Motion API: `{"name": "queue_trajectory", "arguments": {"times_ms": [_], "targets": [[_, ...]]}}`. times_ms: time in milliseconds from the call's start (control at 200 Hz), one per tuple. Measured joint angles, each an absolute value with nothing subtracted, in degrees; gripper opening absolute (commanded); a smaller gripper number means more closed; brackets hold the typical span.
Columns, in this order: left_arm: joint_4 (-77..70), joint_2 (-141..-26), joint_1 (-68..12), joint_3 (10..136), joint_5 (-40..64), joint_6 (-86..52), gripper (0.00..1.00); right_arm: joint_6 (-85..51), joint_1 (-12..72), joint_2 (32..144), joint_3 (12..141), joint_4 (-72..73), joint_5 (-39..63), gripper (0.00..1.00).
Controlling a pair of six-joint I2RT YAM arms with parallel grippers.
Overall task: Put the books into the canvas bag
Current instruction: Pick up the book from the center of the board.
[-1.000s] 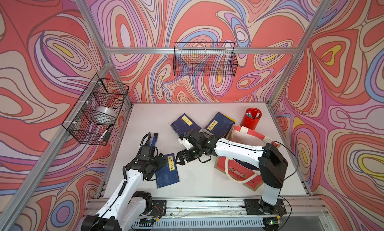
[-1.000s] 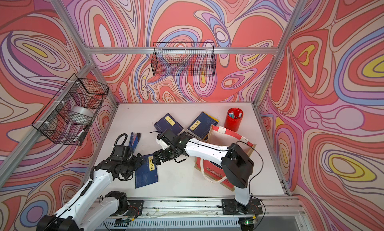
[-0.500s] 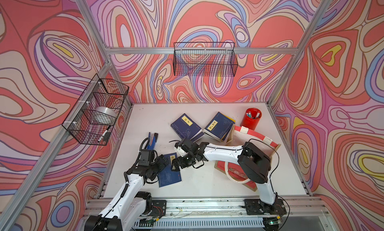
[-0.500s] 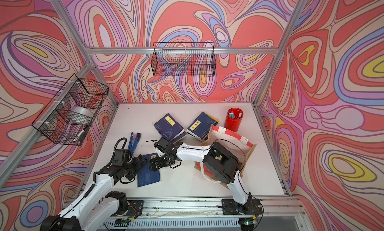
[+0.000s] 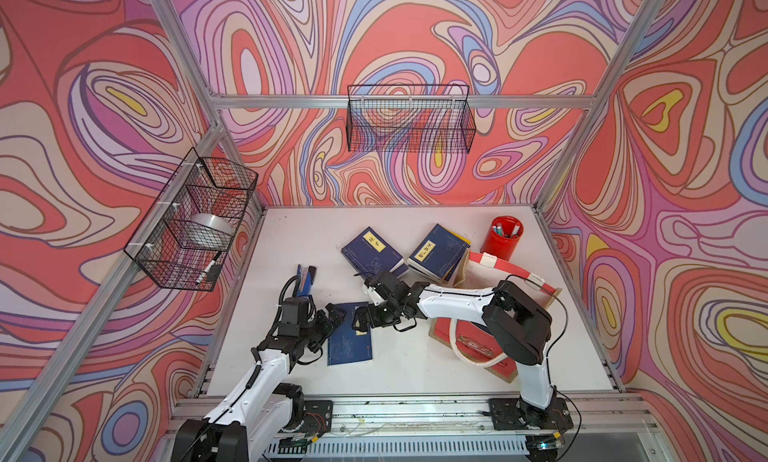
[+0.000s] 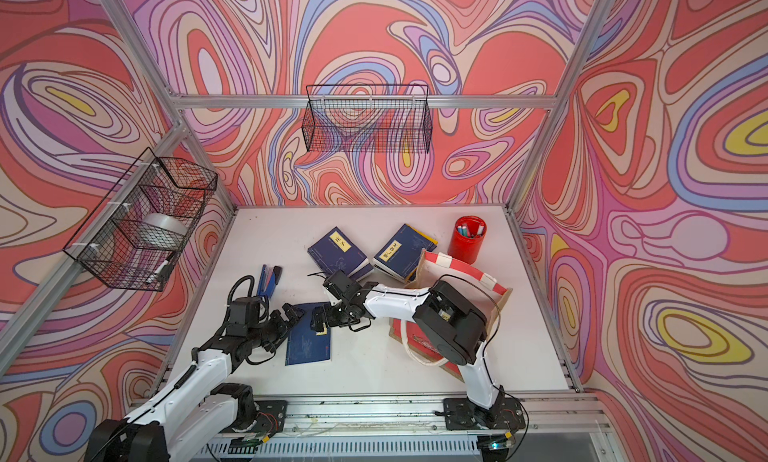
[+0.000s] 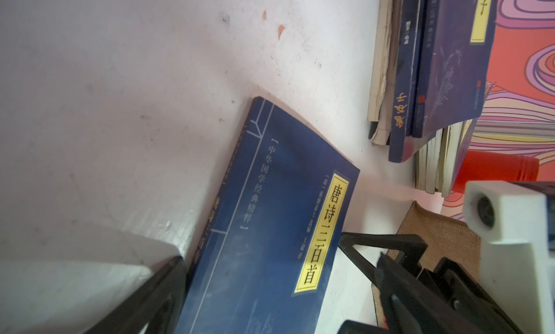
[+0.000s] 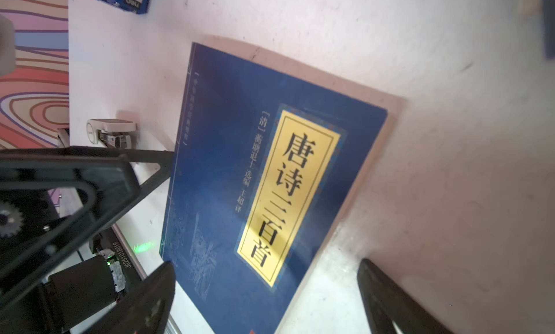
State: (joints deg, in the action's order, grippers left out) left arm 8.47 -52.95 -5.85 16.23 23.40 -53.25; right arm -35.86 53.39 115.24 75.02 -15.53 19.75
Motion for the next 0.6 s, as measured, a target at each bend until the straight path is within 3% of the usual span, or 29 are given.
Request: {"name": "queue_trajectory", "arguments": {"times_ms": [396,601], "targets": [[7.16,-52.9,-5.82,15.68,24.38,-53.76,1.0,-39.38,53.04,116.05,73.14,-10.72,21.47,0.42],[6.83,-53.08,-5.82,15.64,24.43,-53.89,1.0,-40.49,52.84,116.03,72.29,-8.82,21.3,0.35]]}}
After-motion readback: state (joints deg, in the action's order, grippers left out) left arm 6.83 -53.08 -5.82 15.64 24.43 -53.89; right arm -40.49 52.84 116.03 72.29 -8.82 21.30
